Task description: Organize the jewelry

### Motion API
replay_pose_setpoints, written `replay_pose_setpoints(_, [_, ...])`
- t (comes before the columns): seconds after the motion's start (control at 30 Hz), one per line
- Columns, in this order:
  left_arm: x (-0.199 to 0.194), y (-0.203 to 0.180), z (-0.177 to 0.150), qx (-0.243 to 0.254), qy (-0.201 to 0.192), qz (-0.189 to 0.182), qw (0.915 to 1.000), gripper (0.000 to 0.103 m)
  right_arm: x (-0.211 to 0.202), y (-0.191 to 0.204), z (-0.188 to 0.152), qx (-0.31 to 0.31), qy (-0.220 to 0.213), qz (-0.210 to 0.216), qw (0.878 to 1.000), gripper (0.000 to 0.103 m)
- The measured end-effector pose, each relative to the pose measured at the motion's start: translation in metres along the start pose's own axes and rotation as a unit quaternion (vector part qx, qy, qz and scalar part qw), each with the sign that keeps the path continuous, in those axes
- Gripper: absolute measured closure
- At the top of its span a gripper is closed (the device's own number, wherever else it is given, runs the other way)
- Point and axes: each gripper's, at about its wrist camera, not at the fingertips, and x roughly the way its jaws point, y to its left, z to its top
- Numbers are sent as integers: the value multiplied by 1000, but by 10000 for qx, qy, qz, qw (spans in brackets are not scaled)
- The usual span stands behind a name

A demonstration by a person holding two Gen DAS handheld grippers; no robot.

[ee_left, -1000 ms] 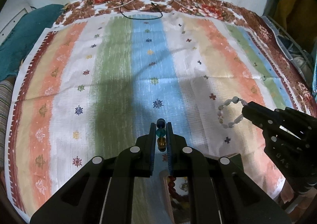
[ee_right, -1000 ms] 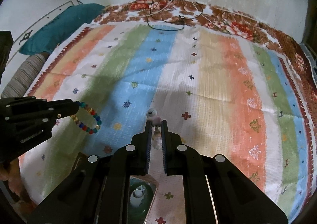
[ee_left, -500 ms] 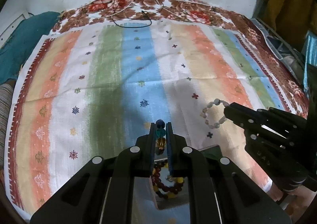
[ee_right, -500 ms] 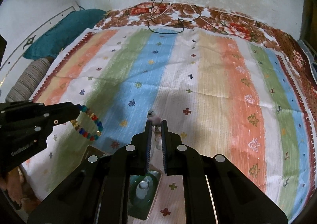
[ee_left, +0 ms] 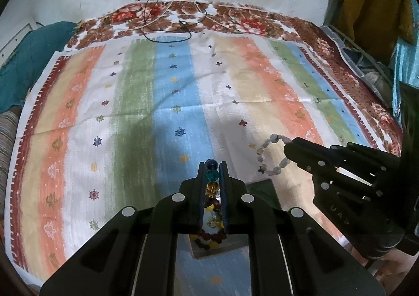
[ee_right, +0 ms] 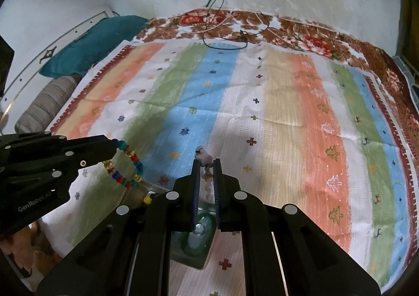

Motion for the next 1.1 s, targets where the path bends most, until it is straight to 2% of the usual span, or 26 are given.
replay_pose_setpoints(0.3, [-13, -6, -15, -25, -80, -71, 9999, 94, -19, 8, -11, -55, -133, 104, 9998, 92])
replay_pose_setpoints(0.67, [-16, -8, -30, -77, 29, -77, 9999, 92, -21, 15, -29, -124, 52, 298, 9995, 92])
replay_pose_setpoints(0.7, [-15, -5, -30, -118, 47, 74, 9999, 86, -19, 14, -30, -107, 93, 248, 9996, 89])
replay_pose_setpoints(0.73, [-15, -3, -30, -176, 62, 199, 9996, 83, -18, 13, -32, -83, 133, 127, 9998, 74])
replay_pose_setpoints(0.8, [-15, 4, -30, -291, 97, 262, 9992, 81, -20, 9, -35, -53, 108, -125, 9998, 56])
replay_pose_setpoints(0.9, [-15, 11, -30, -374, 135, 291, 9988, 80, -23, 3, -36, 6, 112, -89, 9999, 55])
replay_pose_setpoints(1.1, [-19, 11, -35, -313, 140, 288, 9990, 63, -32, -6, -42, 144, 56, -79, 9999, 51])
